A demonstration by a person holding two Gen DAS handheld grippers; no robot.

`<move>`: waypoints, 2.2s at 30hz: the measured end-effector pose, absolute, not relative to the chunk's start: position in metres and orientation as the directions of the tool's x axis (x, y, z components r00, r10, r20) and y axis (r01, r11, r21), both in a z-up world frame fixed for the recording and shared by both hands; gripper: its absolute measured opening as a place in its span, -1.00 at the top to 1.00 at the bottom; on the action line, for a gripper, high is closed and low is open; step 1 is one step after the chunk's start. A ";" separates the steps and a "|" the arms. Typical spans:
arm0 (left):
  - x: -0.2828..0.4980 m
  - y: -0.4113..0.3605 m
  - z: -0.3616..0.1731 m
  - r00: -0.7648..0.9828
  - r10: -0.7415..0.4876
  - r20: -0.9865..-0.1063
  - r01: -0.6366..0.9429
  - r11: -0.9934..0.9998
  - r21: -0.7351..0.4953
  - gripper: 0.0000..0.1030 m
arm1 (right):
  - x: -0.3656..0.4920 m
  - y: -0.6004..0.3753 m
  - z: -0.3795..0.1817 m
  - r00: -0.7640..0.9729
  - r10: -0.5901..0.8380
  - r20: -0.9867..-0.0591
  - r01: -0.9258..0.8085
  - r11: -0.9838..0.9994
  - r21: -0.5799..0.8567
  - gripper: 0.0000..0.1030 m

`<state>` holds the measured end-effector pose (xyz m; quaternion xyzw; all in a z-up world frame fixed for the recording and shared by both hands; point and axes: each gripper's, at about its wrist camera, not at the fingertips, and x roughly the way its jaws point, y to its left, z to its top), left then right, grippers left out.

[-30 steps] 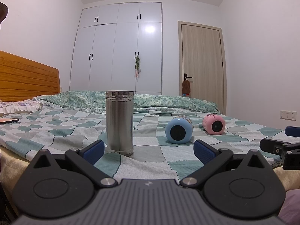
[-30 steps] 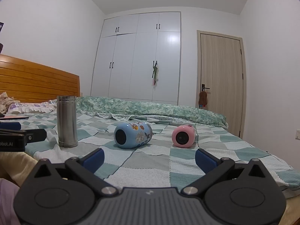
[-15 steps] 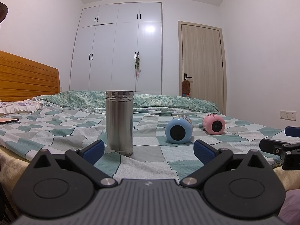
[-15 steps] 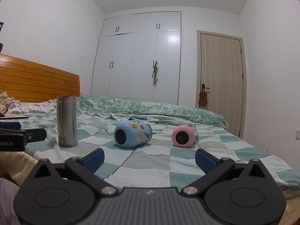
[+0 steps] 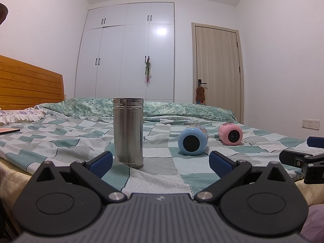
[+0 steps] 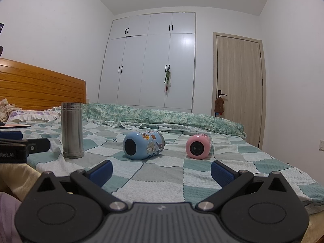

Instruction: Flip cup upright

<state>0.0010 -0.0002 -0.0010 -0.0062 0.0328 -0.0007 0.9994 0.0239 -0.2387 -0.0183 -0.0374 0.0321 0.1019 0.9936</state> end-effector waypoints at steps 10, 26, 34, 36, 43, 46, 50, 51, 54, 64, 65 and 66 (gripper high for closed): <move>0.001 -0.001 -0.001 0.998 -0.003 -0.066 0.002 1.000 -0.013 -1.00 | 0.024 -0.239 -0.018 0.977 0.200 -0.072 -0.205 0.976 -0.068 -1.00; 0.001 0.000 -0.001 0.998 -0.003 -0.066 0.002 1.000 -0.013 -1.00 | 0.024 -0.239 -0.018 0.977 0.200 -0.073 -0.205 0.976 -0.069 -1.00; 0.001 0.000 -0.001 0.998 -0.003 -0.066 0.002 1.000 -0.013 -1.00 | 0.024 -0.238 -0.018 0.977 0.200 -0.073 -0.205 0.976 -0.069 -1.00; 0.001 0.000 -0.001 0.998 -0.003 -0.066 0.002 1.000 -0.013 -1.00 | 0.024 -0.238 -0.018 0.977 0.200 -0.073 -0.205 0.976 -0.069 -1.00; 0.001 0.000 -0.001 0.998 -0.004 -0.068 0.003 1.000 -0.013 -1.00 | 0.024 -0.238 -0.018 0.977 0.200 -0.074 -0.205 0.976 -0.069 -1.00; 0.002 -0.006 0.002 0.996 -0.023 -0.092 0.023 1.000 -0.002 -1.00 | 0.025 -0.240 -0.016 0.975 0.205 -0.083 -0.210 0.976 -0.056 -1.00; 0.010 -0.014 0.007 0.992 -0.063 -0.109 0.066 0.998 0.021 -1.00 | 0.035 -0.248 -0.012 0.971 0.213 -0.109 -0.217 0.976 -0.019 -1.00; 0.014 -0.016 0.009 0.990 -0.072 -0.118 0.075 0.997 0.022 -1.00 | 0.039 -0.250 -0.012 0.971 0.212 -0.111 -0.216 0.976 -0.017 -1.00; 0.028 -0.023 0.017 0.986 -0.094 -0.136 0.098 0.995 0.022 -1.00 | 0.049 -0.257 -0.006 0.971 0.205 -0.124 -0.208 0.978 -0.011 -1.00; 0.097 -0.067 0.046 0.971 -0.160 -0.175 0.180 0.979 0.101 -1.00 | 0.104 -0.286 0.017 0.967 0.196 -0.160 -0.204 0.979 -0.029 -1.00; 0.105 -0.071 0.049 0.969 -0.166 -0.181 0.188 0.976 0.111 -1.00 | 0.109 -0.288 0.019 0.967 0.195 -0.165 -0.203 0.979 -0.033 -1.00; 0.114 -0.076 0.053 0.966 -0.175 -0.188 0.200 0.972 0.121 -1.00 | 0.114 -0.290 0.021 0.966 0.195 -0.169 -0.204 0.978 -0.037 -1.00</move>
